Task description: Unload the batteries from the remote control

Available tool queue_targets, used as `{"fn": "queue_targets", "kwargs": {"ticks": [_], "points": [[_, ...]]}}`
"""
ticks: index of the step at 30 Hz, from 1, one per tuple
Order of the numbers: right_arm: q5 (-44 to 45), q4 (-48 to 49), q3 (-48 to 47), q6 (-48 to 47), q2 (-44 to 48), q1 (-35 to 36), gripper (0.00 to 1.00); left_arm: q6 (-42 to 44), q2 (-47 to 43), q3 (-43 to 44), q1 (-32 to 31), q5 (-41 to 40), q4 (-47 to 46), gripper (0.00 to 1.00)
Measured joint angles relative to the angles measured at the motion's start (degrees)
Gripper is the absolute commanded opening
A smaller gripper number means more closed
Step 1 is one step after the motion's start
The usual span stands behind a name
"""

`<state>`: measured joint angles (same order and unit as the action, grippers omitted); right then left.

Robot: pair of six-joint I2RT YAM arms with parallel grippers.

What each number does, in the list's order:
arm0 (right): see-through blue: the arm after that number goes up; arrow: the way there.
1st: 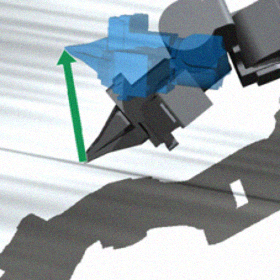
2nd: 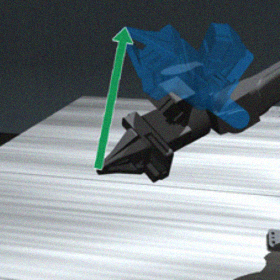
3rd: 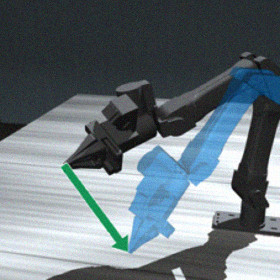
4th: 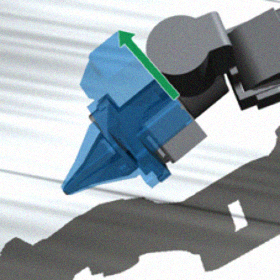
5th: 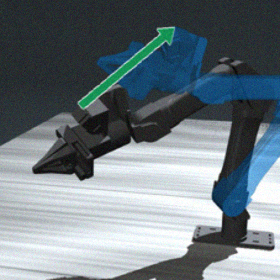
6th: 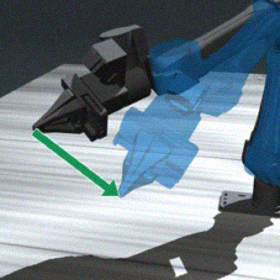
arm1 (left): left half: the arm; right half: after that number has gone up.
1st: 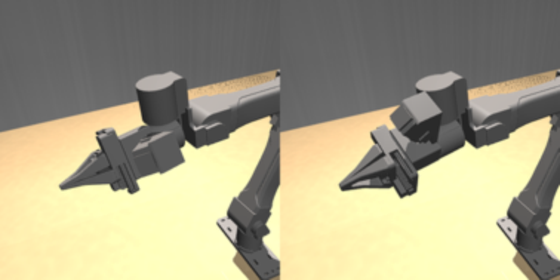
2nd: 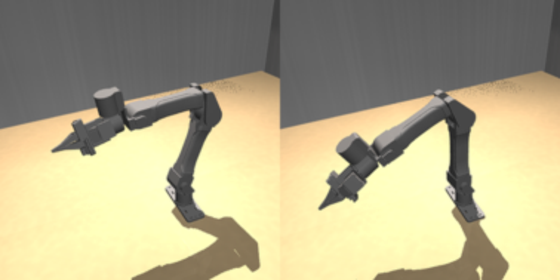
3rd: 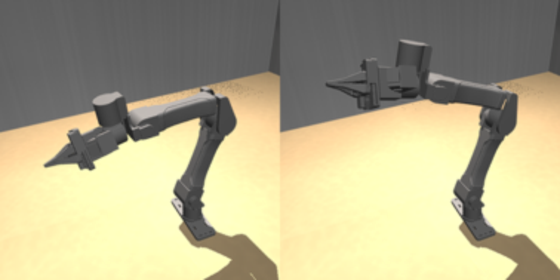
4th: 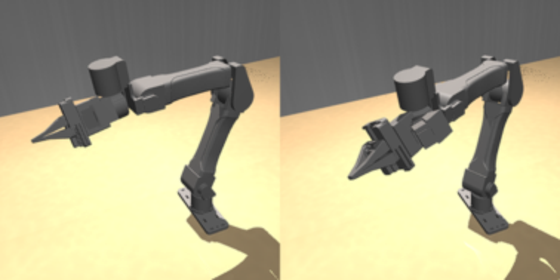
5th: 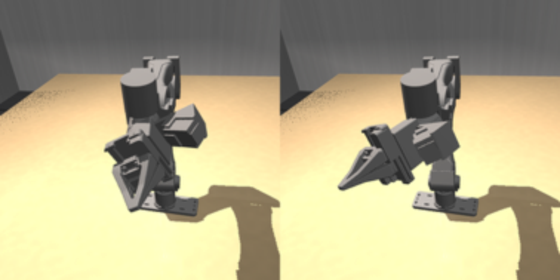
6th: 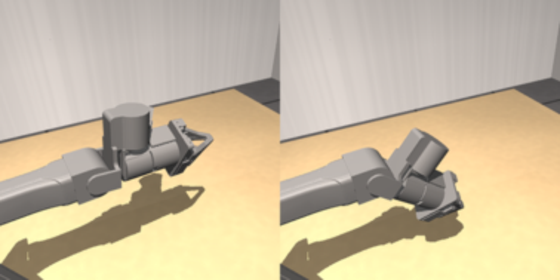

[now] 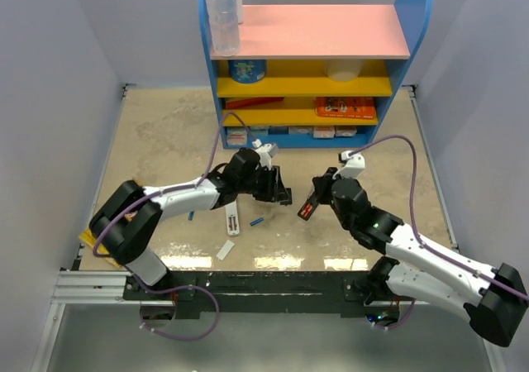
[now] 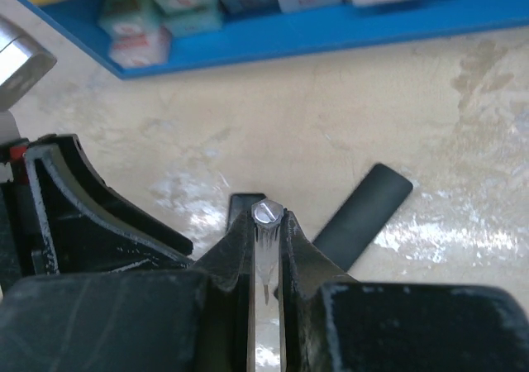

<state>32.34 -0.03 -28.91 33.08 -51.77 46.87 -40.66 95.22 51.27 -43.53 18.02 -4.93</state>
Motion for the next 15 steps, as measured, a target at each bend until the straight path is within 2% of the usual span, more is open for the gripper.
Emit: {"fn": "queue_targets", "kwargs": {"ticks": [4, 8, 15], "points": [[-2.1, -3.7, -5.2, -0.5, 4.3, 0.0, 0.00, 3.5, -9.3, -2.4, 0.0, 2.0, -4.0, 0.51], [-5.7, -4.1, -7.7, 0.6, 8.6, 0.1, 0.00, 7.5, -17.3, -1.8, 0.0, 6.3, -8.2, 0.53], [-11.3, -4.0, -7.7, 4.2, 11.8, 0.1, 0.00, 11.5, -16.2, 0.9, -1.1, 12.2, -8.3, 0.53]]}}
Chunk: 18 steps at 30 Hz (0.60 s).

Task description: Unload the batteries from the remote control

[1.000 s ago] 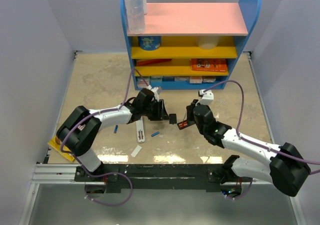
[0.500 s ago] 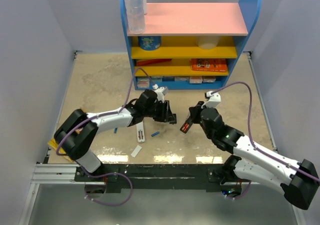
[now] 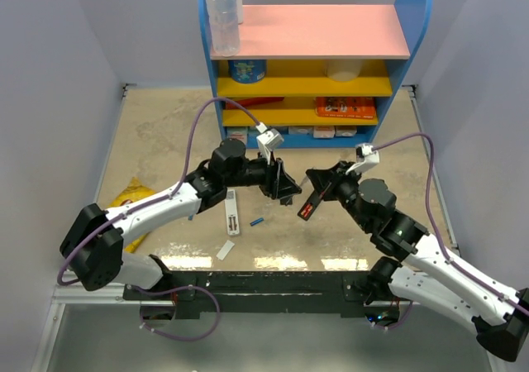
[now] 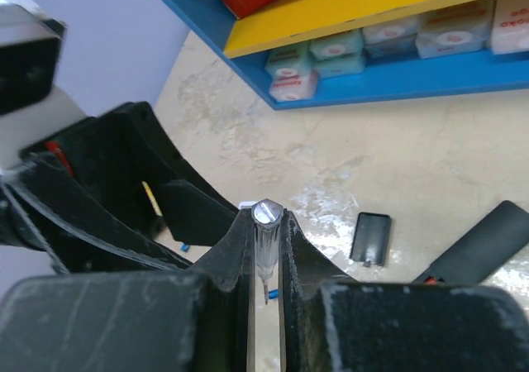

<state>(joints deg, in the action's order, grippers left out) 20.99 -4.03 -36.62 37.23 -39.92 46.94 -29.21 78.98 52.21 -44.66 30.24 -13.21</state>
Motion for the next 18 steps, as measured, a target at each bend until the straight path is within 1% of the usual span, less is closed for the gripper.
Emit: {"fn": "queue_targets", "kwargs": {"ticks": [1, 4, 6, 7, 8, 10, 11, 13, 14, 15, 17, 18], "points": [[-0.7, 0.0, 0.0, 0.6, 0.0, 0.0, 0.00, 0.4, 0.2, 0.0, -0.3, 0.1, 0.6, 0.52], [-2.6, 0.5, 0.0, 2.4, 0.9, 0.0, 0.00, 1.2, 0.5, 0.0, -0.9, 0.3, 1.5, 0.46], [-3.5, 0.8, 0.0, 3.3, 1.6, 0.0, 0.00, 1.4, 0.5, 0.0, -1.2, 0.5, 1.6, 0.37], [-4.0, 1.0, 0.1, 3.8, 2.1, 0.0, 0.00, 1.4, 0.5, 0.0, -1.2, 0.6, 1.6, 0.34], [-4.1, 1.1, 0.2, 4.1, 2.7, 0.0, 0.00, 1.5, 0.5, 0.1, -1.2, 0.9, 1.5, 0.27], [-4.3, 1.0, 0.8, 4.9, 3.8, 0.0, 0.00, 1.6, 0.5, 0.2, -1.5, 1.6, 0.9, 0.20], [-4.3, 1.0, 1.0, 5.2, 4.2, 0.0, 0.00, 1.7, 0.5, 0.2, -1.7, 2.1, 0.5, 0.10], [-4.5, 0.8, 1.2, 5.5, 4.9, -0.1, 0.09, 1.9, 0.5, 0.2, -1.9, 3.4, -0.1, 0.02], [-4.7, 0.9, 1.2, 5.7, 4.9, -0.1, 0.16, 2.4, 0.6, 0.2, -2.0, 4.4, -0.5, 0.00], [-5.0, 0.9, 1.2, 5.8, 4.8, -0.2, 0.30, 2.8, 0.6, 0.2, -2.1, 5.0, -0.7, 0.00], [-5.8, -0.7, 0.2, 5.4, 4.2, -0.3, 0.44, 3.3, 0.6, -0.2, -2.0, 6.0, -1.2, 0.00], [-6.4, -2.4, -0.9, 5.2, 3.7, -0.4, 0.54, 3.5, 0.5, -0.5, -2.0, 5.9, -1.8, 0.00]]}}
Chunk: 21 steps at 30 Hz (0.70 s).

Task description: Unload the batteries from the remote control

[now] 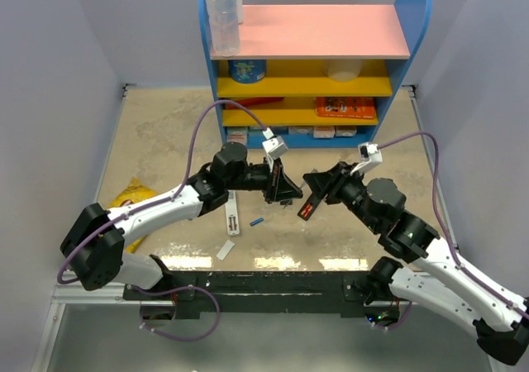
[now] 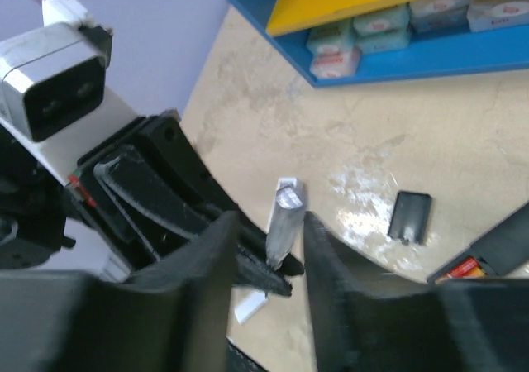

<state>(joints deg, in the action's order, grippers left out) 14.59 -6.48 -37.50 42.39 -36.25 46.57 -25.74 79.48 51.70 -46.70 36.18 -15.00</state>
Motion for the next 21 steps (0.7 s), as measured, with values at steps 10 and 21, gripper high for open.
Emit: {"fn": "queue_targets", "kwargs": {"ticks": [10, 21], "points": [[-6.3, -22.2, -18.8, -6.4, -5.1, 0.3, 0.56, 8.0, -2.4, -5.2, 0.3, 0.7, -2.4, 0.00], [-12.0, -30.7, -24.9, -9.2, -13.1, 0.2, 0.55, 15.5, -6.6, -10.0, 0.3, 3.2, -6.0, 0.00]]}}
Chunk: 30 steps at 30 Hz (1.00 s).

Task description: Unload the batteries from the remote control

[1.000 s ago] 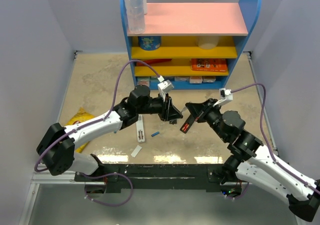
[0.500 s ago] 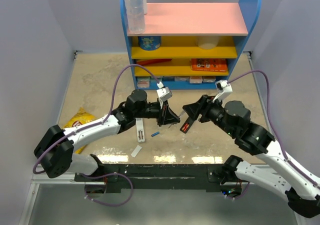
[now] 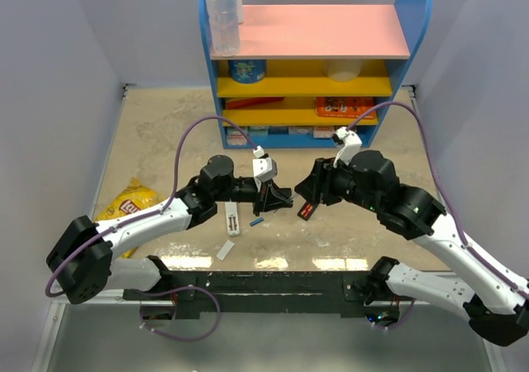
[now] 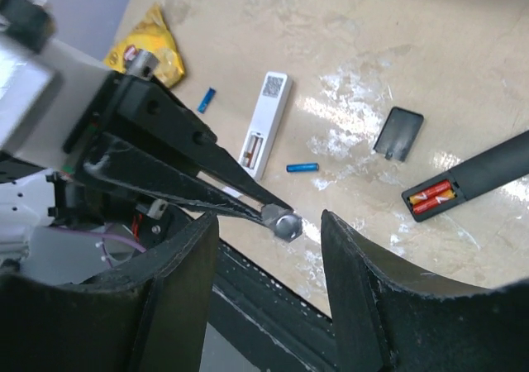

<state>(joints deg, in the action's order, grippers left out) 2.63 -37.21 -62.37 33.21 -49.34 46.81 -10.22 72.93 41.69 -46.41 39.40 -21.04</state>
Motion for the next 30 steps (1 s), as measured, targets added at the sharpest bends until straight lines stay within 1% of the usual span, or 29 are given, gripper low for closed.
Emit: {"fn": "queue_targets", "kwargs": {"ticks": [1, 5, 8, 10, 11, 14, 16, 17, 19, 22, 24, 25, 26, 27, 28, 29, 30], "points": [[-0.7, -0.2, 0.0, -0.1, -0.8, -0.1, 0.54, 0.4, -0.2, -0.3, 0.0, 0.3, -0.5, 0.00], [-3.7, -0.5, 0.0, -0.6, -3.6, -1.6, 0.42, 1.2, -0.7, -0.5, 0.0, 1.2, -2.0, 0.00], [-5.3, -0.5, 0.0, -0.8, -4.0, -2.3, 0.36, 1.7, -0.9, -0.7, 0.0, 1.4, -2.5, 0.00], [-6.3, -0.2, 0.0, -0.9, -3.9, -2.6, 0.35, 1.9, -0.9, -1.1, 0.0, 1.4, -2.6, 0.00], [-6.8, 0.1, 0.0, -0.9, -3.8, -2.6, 0.29, 2.0, -0.9, -1.2, 0.0, 1.3, -2.6, 0.00], [-7.4, 1.4, 0.8, -1.0, -3.8, -2.7, 0.19, 2.3, -0.9, -1.3, 0.0, 1.4, -2.5, 0.00], [-8.0, 2.2, 1.9, -1.0, -3.8, -3.0, 0.21, 2.4, -0.9, -1.4, 0.0, 1.3, -2.4, 0.00], [-8.3, 2.7, 2.3, -0.9, -3.7, -3.1, 0.26, 2.4, -0.9, -1.5, 0.0, 1.3, -2.4, 0.00], [-8.5, 3.3, 3.1, -0.9, -3.4, -3.1, 0.27, 2.4, -0.9, -1.9, 0.0, 1.3, -2.4, 0.00], [-8.9, 3.4, 4.0, -0.9, -3.5, -3.1, 0.17, 2.4, -0.9, -2.1, 0.0, 1.3, -2.6, 0.00], [-9.5, 3.9, 4.2, -0.9, -3.5, -3.2, 0.12, 2.4, -0.9, -2.2, 0.0, 1.3, -2.6, 0.00], [-9.7, 4.1, 4.2, -0.9, -3.5, -3.2, 0.03, 2.4, -0.9, -2.2, 0.0, 1.3, -2.7, 0.00], [-9.8, 4.2, 4.3, -0.8, -3.5, -3.3, 0.00, 2.4, -0.9, -2.2, 0.0, 1.3, -2.8, 0.00], [-9.9, 4.5, 4.4, -0.9, -3.4, -3.3, 0.00, 2.4, -0.9, -2.2, 0.0, 1.3, -2.9, 0.04], [-10.0, 4.7, 4.5, -0.9, -3.4, -3.4, 0.00, 2.4, -0.9, -2.2, 0.0, 1.1, -2.9, 0.19], [-9.9, 4.9, 4.7, -0.9, -3.3, -3.4, 0.00, 2.3, -0.9, -2.2, 0.0, 0.9, -2.9, 0.31], [-9.8, 4.9, 4.8, -0.9, -3.2, -3.4, 0.00, 2.1, -0.8, -2.2, 0.0, 0.5, -2.9, 0.52]]}}
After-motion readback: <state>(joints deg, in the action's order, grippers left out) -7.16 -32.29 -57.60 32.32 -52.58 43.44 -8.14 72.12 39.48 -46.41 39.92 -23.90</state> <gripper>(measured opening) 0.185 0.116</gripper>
